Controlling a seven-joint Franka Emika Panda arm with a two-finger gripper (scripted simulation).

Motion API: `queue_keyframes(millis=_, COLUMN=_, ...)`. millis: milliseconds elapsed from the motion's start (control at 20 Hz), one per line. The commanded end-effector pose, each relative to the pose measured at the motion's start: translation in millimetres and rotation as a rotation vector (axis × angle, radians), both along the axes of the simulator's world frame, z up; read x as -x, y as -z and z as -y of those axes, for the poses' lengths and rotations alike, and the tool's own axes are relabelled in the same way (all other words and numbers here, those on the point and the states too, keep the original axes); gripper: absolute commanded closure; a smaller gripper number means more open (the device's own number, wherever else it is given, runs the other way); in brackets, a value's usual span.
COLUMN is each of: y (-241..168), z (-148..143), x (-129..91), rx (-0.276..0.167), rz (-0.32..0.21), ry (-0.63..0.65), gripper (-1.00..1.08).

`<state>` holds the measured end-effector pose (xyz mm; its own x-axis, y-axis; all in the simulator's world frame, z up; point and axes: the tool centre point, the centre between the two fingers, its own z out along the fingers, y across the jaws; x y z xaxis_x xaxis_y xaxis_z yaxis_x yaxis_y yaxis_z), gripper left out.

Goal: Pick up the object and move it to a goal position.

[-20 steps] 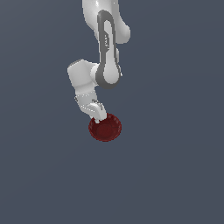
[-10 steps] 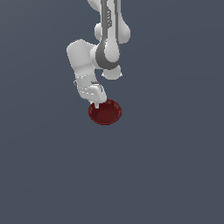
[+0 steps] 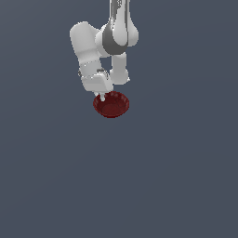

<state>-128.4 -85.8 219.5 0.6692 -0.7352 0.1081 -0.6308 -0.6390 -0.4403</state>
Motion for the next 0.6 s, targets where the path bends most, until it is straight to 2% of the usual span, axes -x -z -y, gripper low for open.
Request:
queue_keyframes(millis=0, y=-11, z=0, x=9, rx=0.0, rz=0.002, ry=0.0, gripper=1.08)
queue_keyframes(millis=550, y=-35, z=1, x=29, rx=-0.002, rz=0.002, ry=-0.001, gripper=1.08)
